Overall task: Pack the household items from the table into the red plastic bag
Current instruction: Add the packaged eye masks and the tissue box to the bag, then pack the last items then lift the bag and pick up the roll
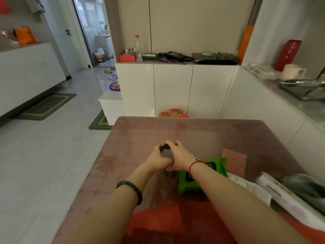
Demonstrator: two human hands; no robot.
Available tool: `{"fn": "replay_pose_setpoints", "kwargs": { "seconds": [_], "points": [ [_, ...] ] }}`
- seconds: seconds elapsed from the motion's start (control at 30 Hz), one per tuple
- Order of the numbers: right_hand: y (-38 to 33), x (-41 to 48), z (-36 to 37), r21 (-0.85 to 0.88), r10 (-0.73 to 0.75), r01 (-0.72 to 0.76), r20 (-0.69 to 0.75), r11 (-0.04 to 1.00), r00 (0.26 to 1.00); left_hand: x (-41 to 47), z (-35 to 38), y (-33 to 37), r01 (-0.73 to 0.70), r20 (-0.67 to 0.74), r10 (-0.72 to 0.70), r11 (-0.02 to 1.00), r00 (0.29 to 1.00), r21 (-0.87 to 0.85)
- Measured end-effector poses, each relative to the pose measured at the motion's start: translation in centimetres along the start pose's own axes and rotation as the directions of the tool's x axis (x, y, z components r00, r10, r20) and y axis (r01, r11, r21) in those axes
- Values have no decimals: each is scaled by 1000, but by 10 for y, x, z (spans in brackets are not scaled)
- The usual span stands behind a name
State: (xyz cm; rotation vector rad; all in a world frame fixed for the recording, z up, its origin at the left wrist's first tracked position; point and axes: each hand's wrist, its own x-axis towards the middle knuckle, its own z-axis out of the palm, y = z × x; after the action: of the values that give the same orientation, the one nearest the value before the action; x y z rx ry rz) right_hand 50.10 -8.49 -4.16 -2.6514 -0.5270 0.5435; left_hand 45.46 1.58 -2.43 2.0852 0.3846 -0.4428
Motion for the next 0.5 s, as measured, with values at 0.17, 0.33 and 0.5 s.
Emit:
{"fn": "replay_pose_setpoints", "kwargs": {
  "seconds": [0.17,0.33,0.5],
  "points": [
    [-8,-31,-22,-150,-119,101,-122,984,985,-43,-12,14,-53,116,59,997,992,-48],
    [-25,-118,-85,125,-59,121,-410,985,910,-170,-25,23,-238,429,99,929,898,282],
    [-51,-234,-126,426,-29,168,-313,889,949,-252,-6,-23,-417,446,89,553,890,722]
  ]
}}
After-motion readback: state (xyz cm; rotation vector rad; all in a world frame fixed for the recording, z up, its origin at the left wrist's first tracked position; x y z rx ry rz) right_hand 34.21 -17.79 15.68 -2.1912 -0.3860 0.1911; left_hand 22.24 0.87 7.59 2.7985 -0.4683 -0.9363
